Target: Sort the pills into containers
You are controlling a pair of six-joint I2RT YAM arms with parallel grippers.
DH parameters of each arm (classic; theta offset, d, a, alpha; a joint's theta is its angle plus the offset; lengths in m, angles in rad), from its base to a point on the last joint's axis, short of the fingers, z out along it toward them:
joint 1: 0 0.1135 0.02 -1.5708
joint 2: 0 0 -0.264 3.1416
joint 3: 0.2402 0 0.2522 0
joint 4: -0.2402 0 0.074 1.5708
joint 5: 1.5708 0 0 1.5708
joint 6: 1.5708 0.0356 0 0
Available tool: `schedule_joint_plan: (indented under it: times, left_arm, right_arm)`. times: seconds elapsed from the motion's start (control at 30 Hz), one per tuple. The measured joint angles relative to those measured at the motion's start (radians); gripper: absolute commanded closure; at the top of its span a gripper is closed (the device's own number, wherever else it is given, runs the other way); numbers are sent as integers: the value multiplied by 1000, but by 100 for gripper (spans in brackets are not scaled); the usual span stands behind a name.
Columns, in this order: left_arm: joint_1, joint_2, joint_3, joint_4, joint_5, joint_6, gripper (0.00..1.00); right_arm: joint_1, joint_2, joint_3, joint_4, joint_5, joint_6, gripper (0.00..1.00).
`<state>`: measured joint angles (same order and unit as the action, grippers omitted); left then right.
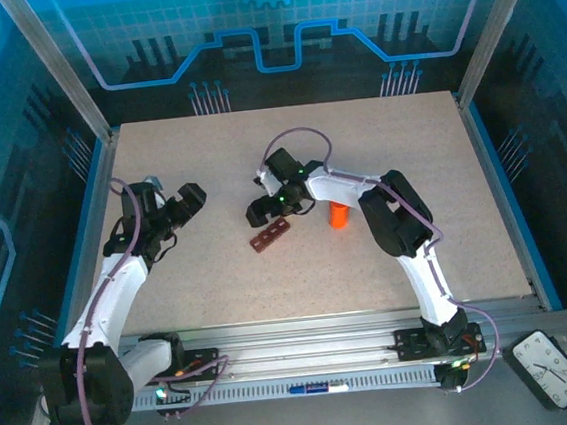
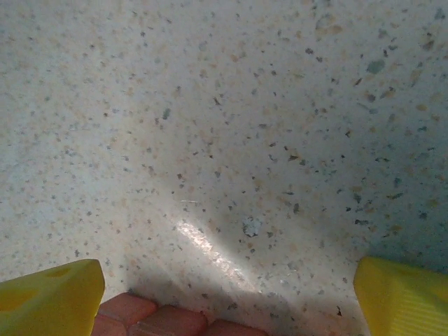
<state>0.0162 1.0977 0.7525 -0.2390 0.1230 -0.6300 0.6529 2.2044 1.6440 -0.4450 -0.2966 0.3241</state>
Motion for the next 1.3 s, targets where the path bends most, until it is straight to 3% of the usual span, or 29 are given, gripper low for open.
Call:
schedule_joint_plan:
  times: [0.4, 0.77, 0.93, 1.3]
  left_arm:
    - [0, 1, -2, 0, 6, 0, 1]
    - [0, 13, -3, 1, 7, 0, 1]
    - [0, 19, -5, 5, 21, 0, 1]
    - [0, 19, -37, 20, 47, 0, 1]
  right_arm:
    - [14, -170, -240, 64, -81, 27, 9]
    - [124, -287, -469, 201, -102, 82, 9]
    - [135, -352, -513, 199, -6, 69, 9]
    - [236, -354, -469, 154, 272, -162, 8]
